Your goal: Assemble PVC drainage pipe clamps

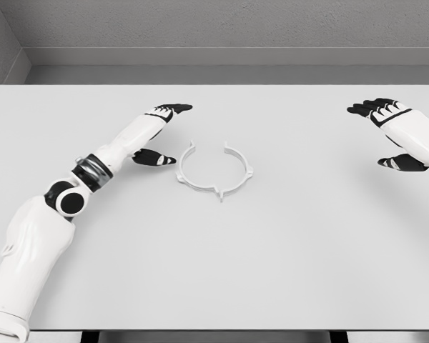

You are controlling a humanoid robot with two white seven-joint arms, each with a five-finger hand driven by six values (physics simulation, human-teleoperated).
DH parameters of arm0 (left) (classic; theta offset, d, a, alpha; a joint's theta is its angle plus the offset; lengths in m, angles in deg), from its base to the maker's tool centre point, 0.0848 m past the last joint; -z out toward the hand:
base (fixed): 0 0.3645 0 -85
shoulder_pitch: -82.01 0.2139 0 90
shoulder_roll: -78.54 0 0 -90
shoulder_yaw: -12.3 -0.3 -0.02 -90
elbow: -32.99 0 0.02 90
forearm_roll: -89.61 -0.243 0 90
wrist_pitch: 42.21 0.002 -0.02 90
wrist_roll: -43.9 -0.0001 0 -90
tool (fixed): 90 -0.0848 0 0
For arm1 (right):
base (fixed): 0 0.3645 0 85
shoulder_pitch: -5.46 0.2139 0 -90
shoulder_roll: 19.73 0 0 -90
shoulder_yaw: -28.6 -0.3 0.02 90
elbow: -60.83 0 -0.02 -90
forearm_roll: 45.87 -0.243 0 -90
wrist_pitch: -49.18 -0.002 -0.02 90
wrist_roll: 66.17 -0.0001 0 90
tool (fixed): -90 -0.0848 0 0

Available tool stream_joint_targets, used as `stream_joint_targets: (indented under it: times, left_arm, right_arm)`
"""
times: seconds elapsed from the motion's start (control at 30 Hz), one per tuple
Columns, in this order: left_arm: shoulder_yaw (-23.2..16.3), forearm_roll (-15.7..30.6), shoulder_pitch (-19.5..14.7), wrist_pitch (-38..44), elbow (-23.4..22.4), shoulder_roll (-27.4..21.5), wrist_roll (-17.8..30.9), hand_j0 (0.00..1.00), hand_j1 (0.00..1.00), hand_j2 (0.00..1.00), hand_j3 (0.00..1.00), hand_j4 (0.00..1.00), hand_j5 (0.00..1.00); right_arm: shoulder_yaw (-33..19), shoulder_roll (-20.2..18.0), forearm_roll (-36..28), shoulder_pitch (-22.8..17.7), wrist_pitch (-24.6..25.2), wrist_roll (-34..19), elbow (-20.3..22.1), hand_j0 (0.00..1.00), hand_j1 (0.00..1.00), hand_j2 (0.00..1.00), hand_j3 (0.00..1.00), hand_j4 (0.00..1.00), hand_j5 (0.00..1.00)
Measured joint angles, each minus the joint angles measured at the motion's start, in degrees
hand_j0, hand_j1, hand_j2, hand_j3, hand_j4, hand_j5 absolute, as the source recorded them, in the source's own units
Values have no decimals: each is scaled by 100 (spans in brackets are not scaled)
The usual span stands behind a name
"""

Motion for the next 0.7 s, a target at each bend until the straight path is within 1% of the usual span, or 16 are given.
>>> stream_joint_targets:
  times: [0.3,0.7]
  left_arm:
    - [-2,-111,62,0,9,92,4,100,100,100,100,100,100]
    - [-1,-127,79,0,24,103,6,100,100,100,100,100,100]
  right_arm:
    - [1,0,0,0,0,5,0,100,100,100,100,100,100]
    - [1,0,0,0,0,14,0,100,100,100,100,100,100]
